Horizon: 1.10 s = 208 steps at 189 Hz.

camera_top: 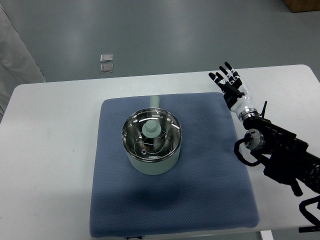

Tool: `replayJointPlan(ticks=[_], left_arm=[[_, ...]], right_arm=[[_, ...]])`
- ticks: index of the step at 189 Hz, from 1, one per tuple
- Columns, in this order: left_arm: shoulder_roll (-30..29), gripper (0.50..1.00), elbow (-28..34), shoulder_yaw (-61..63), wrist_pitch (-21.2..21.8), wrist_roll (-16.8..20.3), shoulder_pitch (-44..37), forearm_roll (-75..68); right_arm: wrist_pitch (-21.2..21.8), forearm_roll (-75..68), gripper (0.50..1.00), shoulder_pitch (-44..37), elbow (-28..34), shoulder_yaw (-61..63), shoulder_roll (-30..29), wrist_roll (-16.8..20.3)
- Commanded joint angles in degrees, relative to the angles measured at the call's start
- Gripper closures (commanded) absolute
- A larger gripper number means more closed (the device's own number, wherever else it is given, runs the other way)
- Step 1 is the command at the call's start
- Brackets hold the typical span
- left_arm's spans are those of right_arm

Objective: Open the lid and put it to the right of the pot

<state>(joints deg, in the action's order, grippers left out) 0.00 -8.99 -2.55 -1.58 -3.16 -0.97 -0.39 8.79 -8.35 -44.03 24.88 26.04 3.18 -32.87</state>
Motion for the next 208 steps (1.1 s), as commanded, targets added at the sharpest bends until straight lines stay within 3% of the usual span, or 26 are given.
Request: replayJointPlan(ticks=[1, 208], left_arm=[[0.0, 0.5, -0.1, 0.0, 0.0, 0.0, 0.0, 0.0], [0.0, 0.5, 0.0, 0.2, 0.5, 0.0, 0.3, 0.1]], right_arm=[[0.0, 0.0, 0.57, 0.0, 0.0, 0.1, 0.1, 0.0], [0.2, 0.1, 0.57, -0.9, 0.3, -0.1, 1.0, 0.1]])
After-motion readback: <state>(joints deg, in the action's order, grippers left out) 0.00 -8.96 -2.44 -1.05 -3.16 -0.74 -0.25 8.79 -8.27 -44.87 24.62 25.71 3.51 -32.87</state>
